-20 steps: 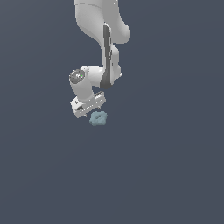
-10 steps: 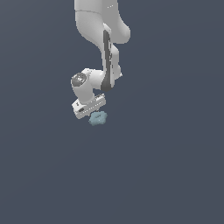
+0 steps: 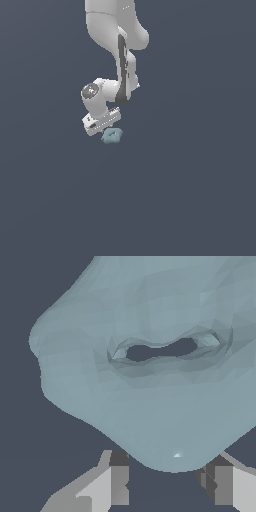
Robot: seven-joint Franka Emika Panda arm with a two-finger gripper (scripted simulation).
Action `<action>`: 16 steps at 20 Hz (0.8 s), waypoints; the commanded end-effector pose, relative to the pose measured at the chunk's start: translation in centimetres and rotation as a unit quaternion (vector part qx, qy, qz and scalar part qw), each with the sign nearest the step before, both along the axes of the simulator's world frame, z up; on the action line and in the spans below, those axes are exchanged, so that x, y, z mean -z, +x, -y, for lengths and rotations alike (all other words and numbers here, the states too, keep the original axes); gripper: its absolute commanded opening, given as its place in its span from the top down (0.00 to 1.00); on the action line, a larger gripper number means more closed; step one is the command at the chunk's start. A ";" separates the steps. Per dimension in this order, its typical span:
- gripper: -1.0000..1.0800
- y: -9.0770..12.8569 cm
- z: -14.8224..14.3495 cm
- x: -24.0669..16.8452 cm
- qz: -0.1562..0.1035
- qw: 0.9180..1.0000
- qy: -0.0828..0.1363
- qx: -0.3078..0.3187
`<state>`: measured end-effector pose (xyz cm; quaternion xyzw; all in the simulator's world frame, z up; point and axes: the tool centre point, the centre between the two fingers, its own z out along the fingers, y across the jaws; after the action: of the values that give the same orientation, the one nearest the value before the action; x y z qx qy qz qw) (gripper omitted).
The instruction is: Pick up the object and move it to a goal position.
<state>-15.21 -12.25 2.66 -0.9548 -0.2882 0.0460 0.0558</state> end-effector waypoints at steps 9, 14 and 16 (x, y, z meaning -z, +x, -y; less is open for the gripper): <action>1.00 0.0 -0.7 -2.8 0.000 1.000 0.000 0.000; 1.00 0.0 -1.5 -6.0 0.000 1.000 0.000 0.000; 1.00 0.0 -1.8 -7.6 0.000 1.000 0.000 0.000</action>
<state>-15.18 -10.70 9.04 -0.9548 -0.2883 0.0463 0.0558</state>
